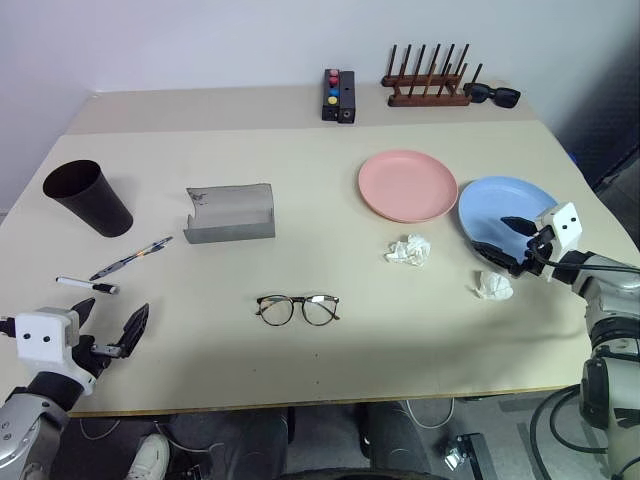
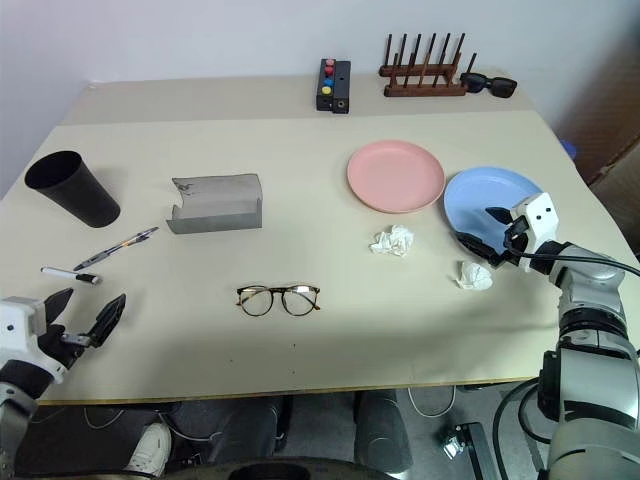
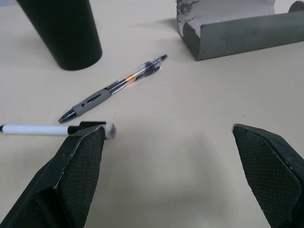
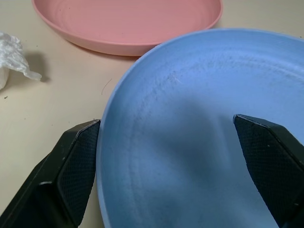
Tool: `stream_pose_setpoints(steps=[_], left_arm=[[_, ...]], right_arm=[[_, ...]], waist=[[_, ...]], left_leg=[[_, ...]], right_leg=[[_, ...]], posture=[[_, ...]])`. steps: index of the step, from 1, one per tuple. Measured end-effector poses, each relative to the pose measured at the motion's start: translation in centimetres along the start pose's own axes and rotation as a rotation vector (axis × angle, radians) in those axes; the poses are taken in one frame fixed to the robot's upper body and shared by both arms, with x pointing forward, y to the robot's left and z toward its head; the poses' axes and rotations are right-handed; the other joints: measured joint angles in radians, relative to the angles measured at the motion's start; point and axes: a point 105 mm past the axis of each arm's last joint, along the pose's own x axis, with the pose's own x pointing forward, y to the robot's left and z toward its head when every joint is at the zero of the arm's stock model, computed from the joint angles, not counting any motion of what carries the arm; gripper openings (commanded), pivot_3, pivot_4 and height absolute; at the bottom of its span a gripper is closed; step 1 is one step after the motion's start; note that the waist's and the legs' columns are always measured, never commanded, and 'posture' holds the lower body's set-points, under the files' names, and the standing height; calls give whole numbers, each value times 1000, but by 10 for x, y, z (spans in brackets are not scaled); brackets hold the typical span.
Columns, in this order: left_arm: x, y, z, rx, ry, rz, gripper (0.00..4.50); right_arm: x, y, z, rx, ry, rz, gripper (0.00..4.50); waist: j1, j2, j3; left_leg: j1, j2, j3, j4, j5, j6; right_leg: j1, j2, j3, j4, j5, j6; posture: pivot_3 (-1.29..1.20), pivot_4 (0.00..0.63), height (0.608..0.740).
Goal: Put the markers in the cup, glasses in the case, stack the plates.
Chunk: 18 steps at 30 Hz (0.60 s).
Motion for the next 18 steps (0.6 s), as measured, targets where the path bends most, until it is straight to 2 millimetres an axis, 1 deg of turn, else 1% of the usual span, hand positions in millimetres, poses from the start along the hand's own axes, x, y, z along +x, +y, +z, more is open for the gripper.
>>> stream_pose_setpoints(steps=[14, 18], left_arm=[[0, -1, 1, 3, -2, -1, 4368], [3, -1, 4, 1, -12, -4, 4368]], right_arm=[[6, 3, -1, -15, -9, -9, 4500], [9, 6, 0, -15, -17, -2, 4500]], waist=[[-2, 0, 0], [-2, 0, 0]], left_leg=[[1, 0, 0, 0, 0, 0], [1, 0, 0, 0, 0, 0]], right_leg=[[1, 0, 0, 0, 0, 0], [1, 0, 0, 0, 0, 0]], posture=[[0, 150, 734], [0, 150, 734]])
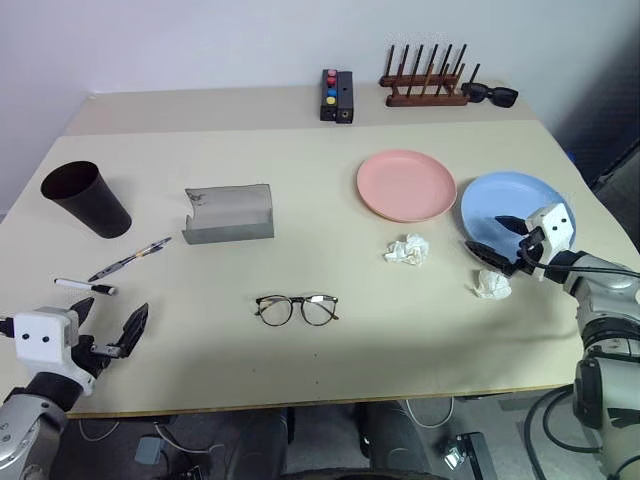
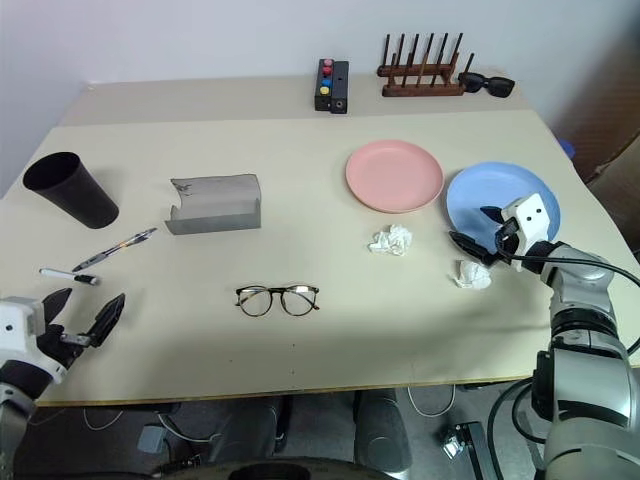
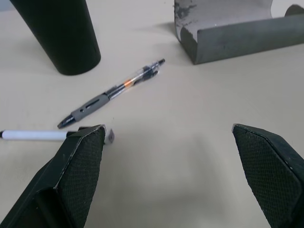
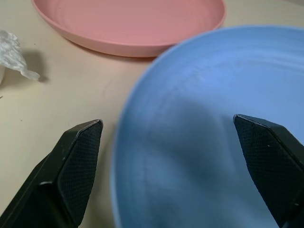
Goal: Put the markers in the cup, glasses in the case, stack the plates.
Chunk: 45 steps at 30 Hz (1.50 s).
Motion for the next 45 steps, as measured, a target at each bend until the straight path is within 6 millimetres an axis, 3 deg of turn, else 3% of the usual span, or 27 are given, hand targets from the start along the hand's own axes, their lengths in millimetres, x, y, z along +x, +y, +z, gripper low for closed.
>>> stream_pose_setpoints(steps=[9, 19, 27, 35, 45], left_arm=[[16, -1, 11, 12, -39, -34, 4368], [36, 8, 16, 72, 1, -43, 4368], [45, 30, 12, 73, 41, 118, 4368], [62, 43, 0, -108, 86, 431, 4368], [72, 27, -18, -306, 231, 612, 4368]], right_arm=[[21, 14, 26, -68, -99, 46, 4500], [42, 75, 55, -94, -200, 185, 4500], [49, 101, 88, -92, -251, 237, 4500], [54, 122, 108, -69, -262, 281, 4500], [55, 131, 117, -59, -271, 292, 4500]], waist=[[0, 0, 0], [3, 0, 0], [3, 0, 0], [8, -1, -1], [6, -1, -1]], left_leg=[[1, 0, 0, 0, 0, 0], [1, 0, -1, 0, 0, 0], [1, 0, -2, 0, 0, 0], [0, -1, -3, 1, 0, 0], [0, 0, -3, 1, 0, 0]], right_leg=[[0, 0, 0, 1, 0, 0], [0, 1, 0, 2, 0, 0], [0, 1, 0, 2, 0, 1], [0, 1, 0, 2, 2, 4], [0, 1, -1, 2, 3, 5]], posture=[[0, 150, 734], [0, 150, 734], [0, 150, 734], [0, 150, 734], [0, 150, 734]])
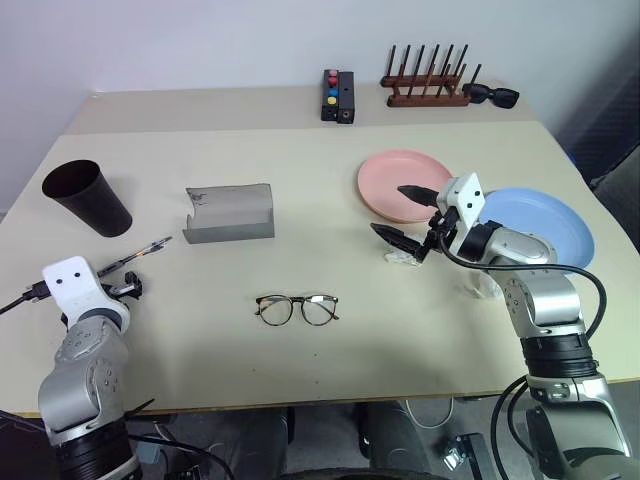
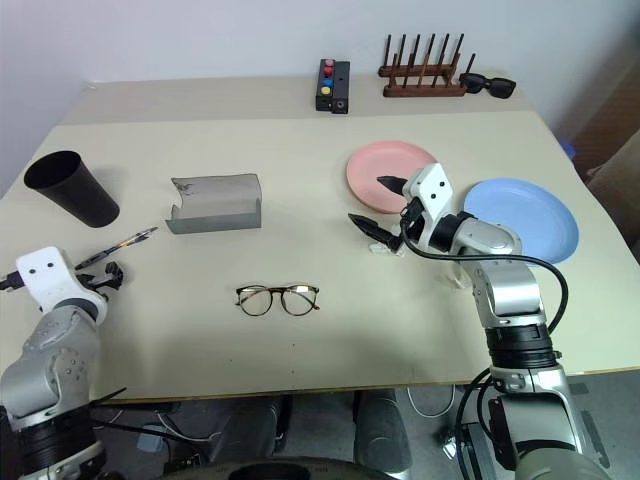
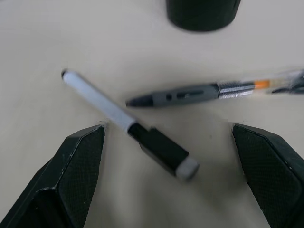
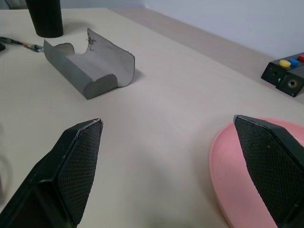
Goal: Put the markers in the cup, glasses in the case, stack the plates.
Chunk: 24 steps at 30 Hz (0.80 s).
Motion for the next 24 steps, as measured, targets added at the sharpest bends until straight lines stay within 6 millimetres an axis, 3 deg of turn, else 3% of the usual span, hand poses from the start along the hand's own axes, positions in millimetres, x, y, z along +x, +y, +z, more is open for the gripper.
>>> stream_pose_setpoints(steps=[15, 18, 24], left_arm=[[1, 22, 15, -161, 229, 287, 4368], [1, 21, 15, -171, 253, 303, 3592], [2, 17, 14, -249, 274, 283, 453]], right_arm=[[4, 7, -2, 22, -17, 19, 4500], [3, 7, -2, 20, -19, 19, 4500], [2, 10, -3, 32, -24, 35, 4500]], waist=[[-1, -1, 0], [-2, -1, 0], [-6, -1, 0]], left_leg=[[0, 0, -1, 0, 0, -1], [0, 0, -1, 0, 1, -1], [0, 0, 0, -1, 1, -2]], right_leg=[[0, 0, 0, 0, 1, 2], [0, 0, 0, 0, 1, 3], [0, 0, 0, 0, 1, 3]], posture=[[0, 150, 734], [0, 150, 734], [0, 150, 734]])
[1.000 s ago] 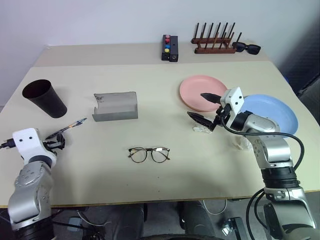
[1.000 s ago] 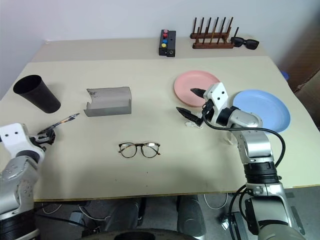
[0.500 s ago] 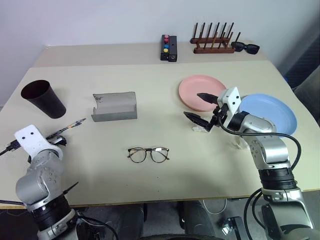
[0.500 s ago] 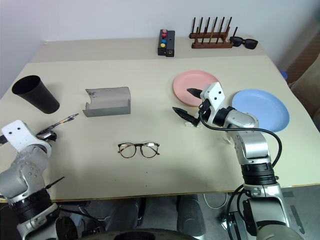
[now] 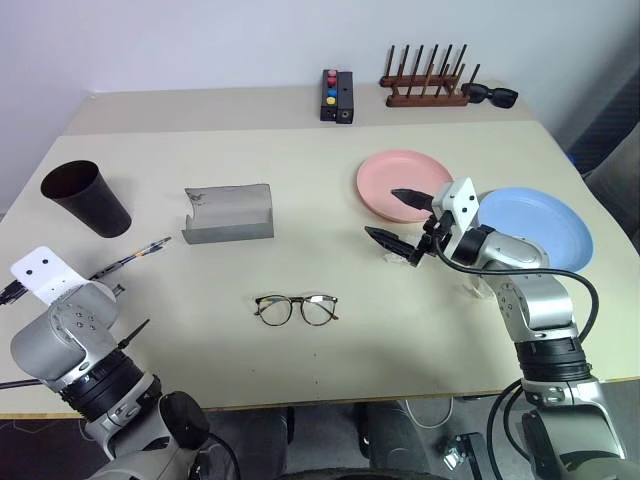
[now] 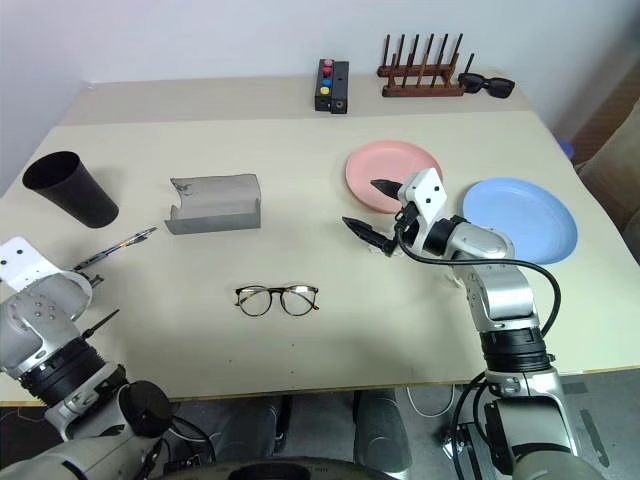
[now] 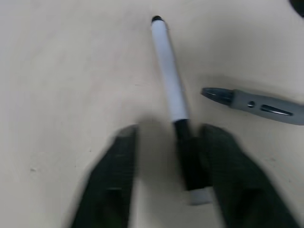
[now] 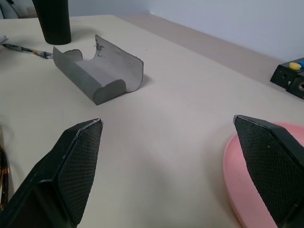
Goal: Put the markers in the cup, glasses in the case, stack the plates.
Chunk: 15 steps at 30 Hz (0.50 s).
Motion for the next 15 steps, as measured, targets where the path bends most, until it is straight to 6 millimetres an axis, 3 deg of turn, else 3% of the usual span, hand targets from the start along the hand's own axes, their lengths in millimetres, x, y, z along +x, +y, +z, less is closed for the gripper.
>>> stream_pose_setpoints(steps=[1, 4, 7, 11, 15], left_arm=[[0, 1, 0, -9, 1, 2, 22], [1, 2, 1, -29, 0, -3, 22], [2, 4, 2, -57, -6, 1, 22], [4, 3, 3, -73, -22, -1, 22], [7, 8, 8, -109, -60, 27, 22]], right_arm=[[0, 1, 0, 10, -3, 12, 4500], [-2, 13, 3, 45, -15, 93, 4500], [-4, 38, 10, 47, -8, 242, 4500], [3, 71, 13, 8, 4, 412, 4500], [14, 91, 14, -12, -13, 497, 4500]], waist=[[0, 0, 0], [2, 0, 0], [0, 0, 0], [1, 0, 0], [1, -2, 0]], left_leg=[[0, 0, 0, 0, 0, 0], [0, 0, 0, 0, 0, 0], [1, 0, 0, 0, 0, 0], [1, 0, 0, 0, 1, -1], [1, 0, 0, 0, 1, -1]], right_leg=[[0, 0, 0, 0, 0, 0], [0, 0, 0, 0, 0, 0], [0, 0, 0, 0, 0, 0], [0, 0, 0, 1, 0, 0], [0, 0, 0, 1, 0, 0]], posture=[[0, 150, 734], [0, 150, 734], [0, 150, 734], [0, 150, 734], [0, 150, 734]])
